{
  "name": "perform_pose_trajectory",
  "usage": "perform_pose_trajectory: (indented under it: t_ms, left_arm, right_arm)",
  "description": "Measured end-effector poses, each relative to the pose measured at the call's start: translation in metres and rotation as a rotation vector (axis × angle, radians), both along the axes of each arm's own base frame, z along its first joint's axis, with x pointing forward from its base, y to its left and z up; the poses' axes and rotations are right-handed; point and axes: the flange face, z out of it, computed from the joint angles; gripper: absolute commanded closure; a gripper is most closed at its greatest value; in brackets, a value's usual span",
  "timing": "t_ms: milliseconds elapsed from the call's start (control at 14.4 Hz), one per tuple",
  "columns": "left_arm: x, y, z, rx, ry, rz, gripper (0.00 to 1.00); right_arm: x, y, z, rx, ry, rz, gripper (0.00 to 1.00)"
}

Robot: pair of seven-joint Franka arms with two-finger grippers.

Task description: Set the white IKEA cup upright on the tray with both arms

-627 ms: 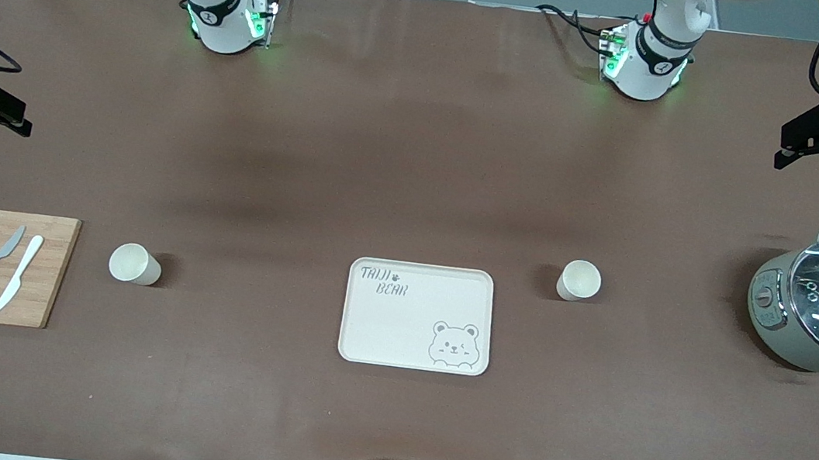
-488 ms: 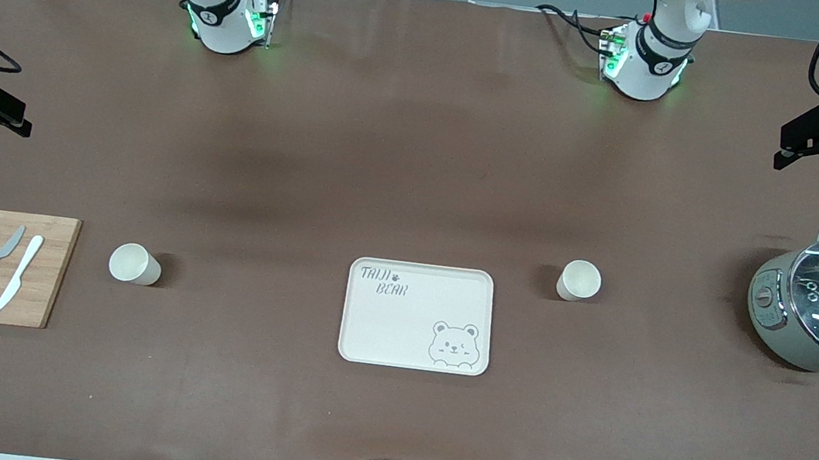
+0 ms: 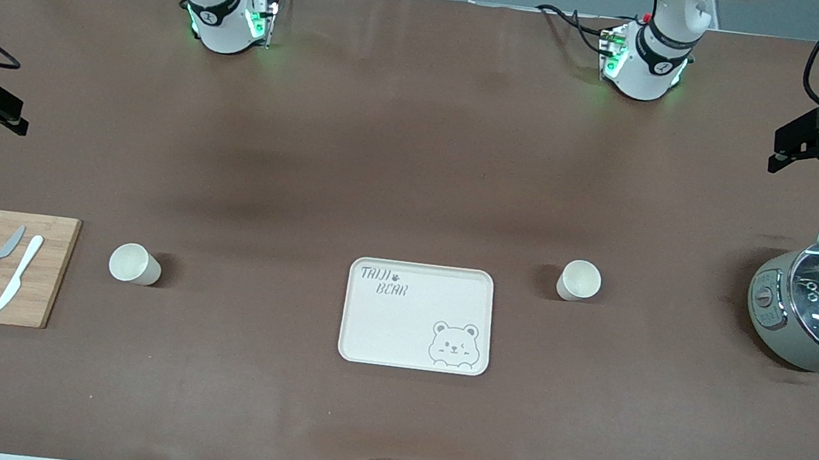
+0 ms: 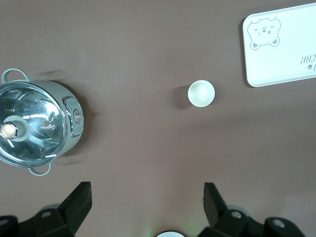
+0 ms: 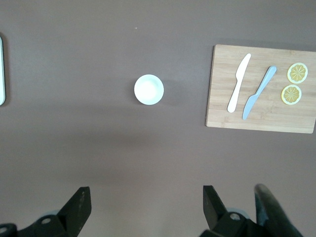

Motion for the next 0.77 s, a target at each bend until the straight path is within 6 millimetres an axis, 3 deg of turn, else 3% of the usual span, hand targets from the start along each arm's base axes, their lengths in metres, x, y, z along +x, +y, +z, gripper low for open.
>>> perform_pose_trajectory:
  t_ms: [139,418,766]
  left_arm:
    - [0.008,-0.001,-0.018,-0.001,-0.002,-0.001,0.0]
    - [0.022,-0.005,-0.084,-0.001,-0.002,-0.005,0.0]
    - [0.01,-0.011,-0.144,-0.028,-0.042,-0.004,0.0]
  right_arm:
    - [-0.009,0.0,-0.002,-0.001,-0.009,0.0,0.0]
    - [-0.016,0.001,-0.003,-0.001,-0.006,0.0,0.0]
    - [-0.017,0.0,-0.004,-0.001,0.002,0.0,0.0]
